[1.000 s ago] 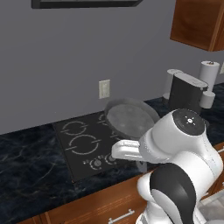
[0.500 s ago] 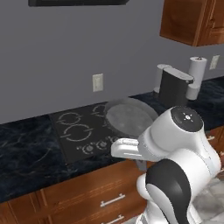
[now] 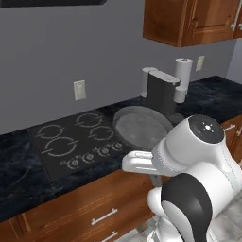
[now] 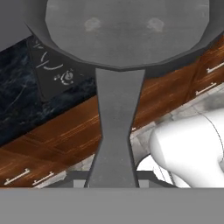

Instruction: Move the pot and pan from the stove into the sink.

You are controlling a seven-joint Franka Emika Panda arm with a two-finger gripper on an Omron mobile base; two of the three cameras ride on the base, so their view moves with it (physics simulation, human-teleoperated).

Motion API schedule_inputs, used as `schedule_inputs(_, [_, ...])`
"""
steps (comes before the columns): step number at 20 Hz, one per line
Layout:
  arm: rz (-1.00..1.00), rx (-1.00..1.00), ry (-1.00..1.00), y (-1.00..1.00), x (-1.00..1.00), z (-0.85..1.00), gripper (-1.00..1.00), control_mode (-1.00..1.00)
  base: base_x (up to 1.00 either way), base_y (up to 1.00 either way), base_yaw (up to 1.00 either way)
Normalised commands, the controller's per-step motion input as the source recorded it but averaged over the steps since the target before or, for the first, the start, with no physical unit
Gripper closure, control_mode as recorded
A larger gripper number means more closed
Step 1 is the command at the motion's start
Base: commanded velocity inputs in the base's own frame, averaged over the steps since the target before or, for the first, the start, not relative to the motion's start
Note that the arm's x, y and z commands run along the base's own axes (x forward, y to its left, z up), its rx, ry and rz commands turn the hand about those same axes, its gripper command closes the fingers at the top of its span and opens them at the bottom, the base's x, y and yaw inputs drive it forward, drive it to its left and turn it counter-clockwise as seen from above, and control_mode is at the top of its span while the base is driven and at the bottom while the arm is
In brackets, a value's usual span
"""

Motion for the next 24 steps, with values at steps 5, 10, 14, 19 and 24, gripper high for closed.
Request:
schedule_inputs(5, [0.0, 0.0, 0.0, 0.0, 0.0, 0.0, 1.0, 1.0, 0.0, -0.26, -0.43])
schedule_inputs(10, [0.0, 0.0, 0.0, 0.0, 0.0, 0.0, 1.0, 1.0, 0.0, -0.16, -0.46])
schedule_inputs(14, [0.0, 0.0, 0.0, 0.0, 0.0, 0.0, 1.0, 1.0, 0.0, -0.14, -0.48])
schedule_inputs(19, [0.0, 0.0, 0.0, 0.0, 0.0, 0.0, 1.0, 1.0, 0.0, -0.13, -0.49])
schedule_inputs(24, [0.0, 0.0, 0.0, 0.0, 0.0, 0.0, 1.0, 1.0, 0.01, -0.12, -0.49])
